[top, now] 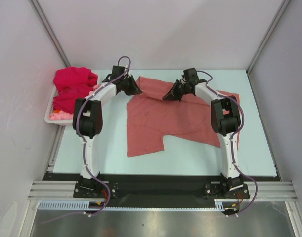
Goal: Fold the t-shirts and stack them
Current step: Fold the tshirt
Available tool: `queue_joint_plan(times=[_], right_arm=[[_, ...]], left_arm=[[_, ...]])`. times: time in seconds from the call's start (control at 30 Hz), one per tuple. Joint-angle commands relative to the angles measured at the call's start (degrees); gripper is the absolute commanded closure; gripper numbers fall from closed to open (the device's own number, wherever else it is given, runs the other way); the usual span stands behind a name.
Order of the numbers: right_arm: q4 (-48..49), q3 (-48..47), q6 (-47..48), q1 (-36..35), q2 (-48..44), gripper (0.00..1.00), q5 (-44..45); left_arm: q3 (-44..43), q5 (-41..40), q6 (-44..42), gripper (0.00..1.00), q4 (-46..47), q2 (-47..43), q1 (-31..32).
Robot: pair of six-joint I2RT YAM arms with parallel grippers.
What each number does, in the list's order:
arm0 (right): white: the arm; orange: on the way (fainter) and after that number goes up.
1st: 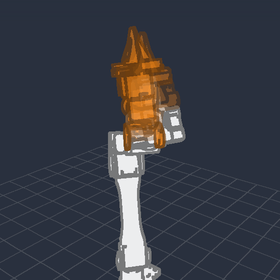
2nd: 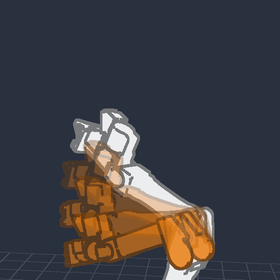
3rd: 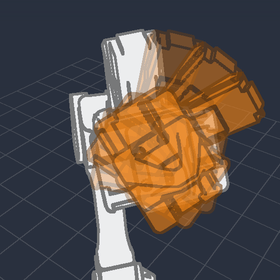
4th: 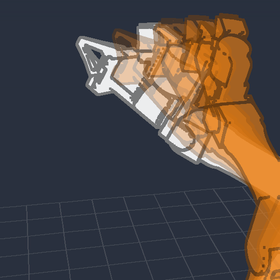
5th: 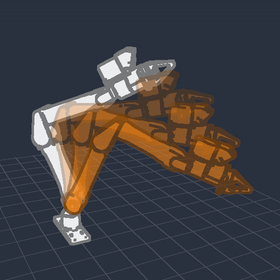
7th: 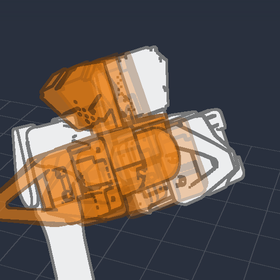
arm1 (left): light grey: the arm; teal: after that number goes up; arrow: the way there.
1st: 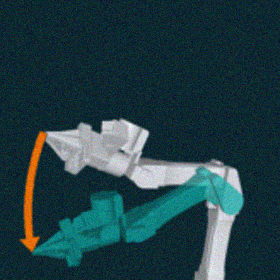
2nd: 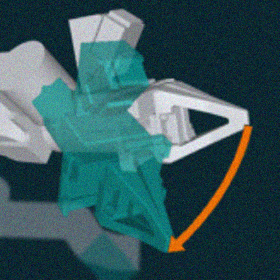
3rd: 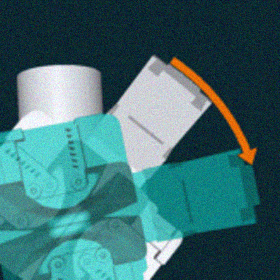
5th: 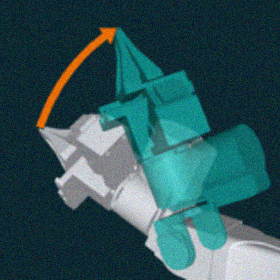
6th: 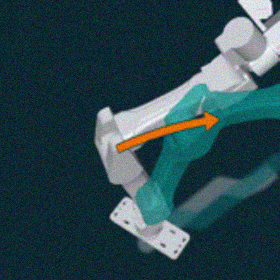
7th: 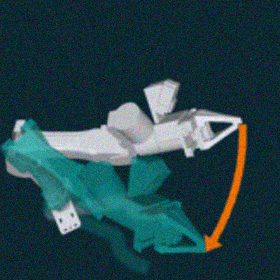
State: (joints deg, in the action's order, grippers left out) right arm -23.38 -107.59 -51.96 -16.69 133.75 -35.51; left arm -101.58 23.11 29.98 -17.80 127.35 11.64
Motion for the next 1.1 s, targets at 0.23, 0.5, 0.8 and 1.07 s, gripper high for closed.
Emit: queue_joint_plan(times=[0.23, 0.5, 0.8, 1.07], right_arm=[[-1.1, 9.9, 6.8, 2.8, -8.0, 0.61, -9.6], [1.1, 11.8, 12.2, 4.9, -8.7, 0.6, -6.5], [11.1, 11.6, 10.7, 2.5, -3.9, 0.67, -4.6], [13.5, 12.6, 11.9, 2.4, -2.2, 0.59, -3.5]], left_arm=[[5.6, -4.9, -4.2, 0.47, -3.4, -10.5, 0.5], [6.6, -4.0, -7.3, 0.42, -5.1, -12.7, 0.1], [-1.3, 3.4, -11.6, 0.39, -10.7, -2.9, -1.4], [-2.3, 3.4, -12.7, 0.37, -10.6, -1.1, -1.5]])
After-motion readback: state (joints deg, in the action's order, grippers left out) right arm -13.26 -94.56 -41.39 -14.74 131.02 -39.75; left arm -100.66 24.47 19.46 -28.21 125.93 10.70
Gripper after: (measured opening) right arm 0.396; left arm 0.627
